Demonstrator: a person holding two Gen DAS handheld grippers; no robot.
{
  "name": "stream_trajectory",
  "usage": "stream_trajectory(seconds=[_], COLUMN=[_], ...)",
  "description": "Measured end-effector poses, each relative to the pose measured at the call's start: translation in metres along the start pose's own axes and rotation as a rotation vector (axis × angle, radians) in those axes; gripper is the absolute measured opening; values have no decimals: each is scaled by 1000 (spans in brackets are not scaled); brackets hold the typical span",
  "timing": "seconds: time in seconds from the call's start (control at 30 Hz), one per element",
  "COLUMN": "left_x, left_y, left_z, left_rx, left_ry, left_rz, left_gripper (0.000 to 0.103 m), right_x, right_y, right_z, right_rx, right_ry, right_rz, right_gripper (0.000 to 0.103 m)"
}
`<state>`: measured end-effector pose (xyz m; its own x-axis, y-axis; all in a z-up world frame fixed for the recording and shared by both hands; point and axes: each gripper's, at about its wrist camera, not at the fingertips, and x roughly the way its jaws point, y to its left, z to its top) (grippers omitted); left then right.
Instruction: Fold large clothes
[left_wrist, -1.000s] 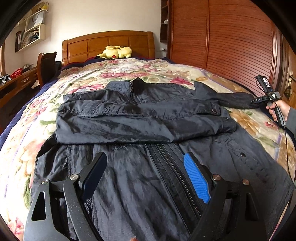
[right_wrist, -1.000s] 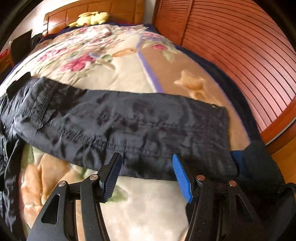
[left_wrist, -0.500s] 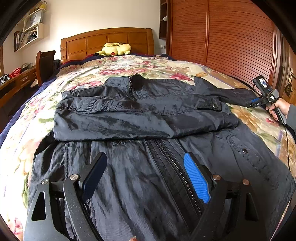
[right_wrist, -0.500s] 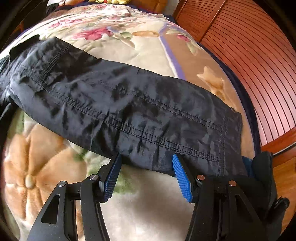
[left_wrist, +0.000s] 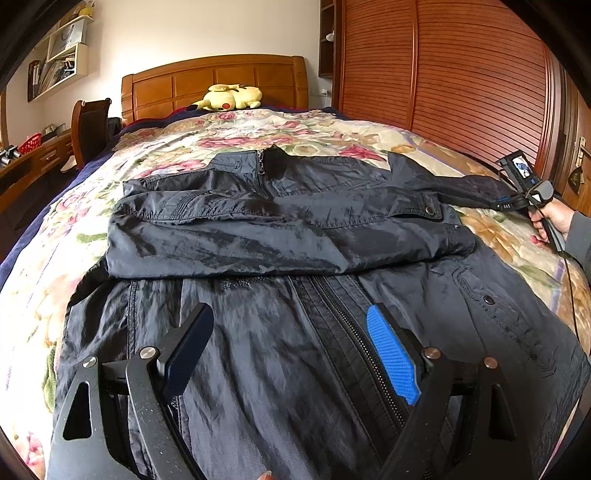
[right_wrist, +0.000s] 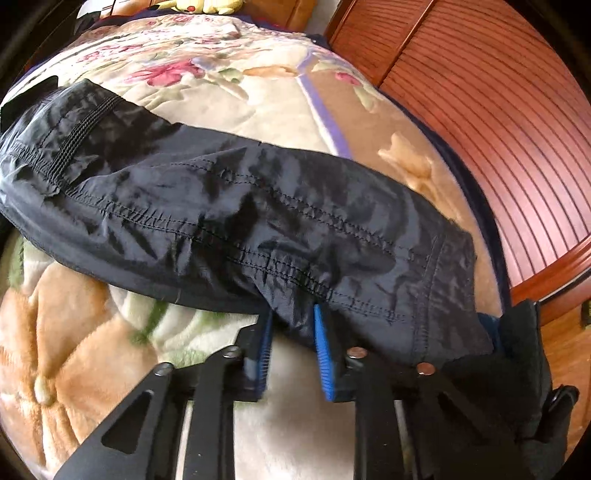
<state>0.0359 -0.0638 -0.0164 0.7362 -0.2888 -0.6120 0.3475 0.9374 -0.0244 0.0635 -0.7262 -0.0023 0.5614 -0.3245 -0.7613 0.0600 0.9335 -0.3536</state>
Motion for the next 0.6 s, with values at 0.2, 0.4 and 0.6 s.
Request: stream_trajectory(seconds=[0.2,0.4,0.6], left_x=[0,-6,-14], left_y=[0,2,3], left_z=[-1,0,1], left_rx=[2,-12,-14], left_ry=[-1,-30,-48], left_rz=[-1,3,-8], left_gripper=[86,86,86], right_x=[-15,-61,-114], right_y=[10,8,33], right_z=[9,14,17], right_rx=[20,103,87], right_ry=[-71,-248,-402], right_rz=[-61,-90,-61], right_gripper=[9,8,8])
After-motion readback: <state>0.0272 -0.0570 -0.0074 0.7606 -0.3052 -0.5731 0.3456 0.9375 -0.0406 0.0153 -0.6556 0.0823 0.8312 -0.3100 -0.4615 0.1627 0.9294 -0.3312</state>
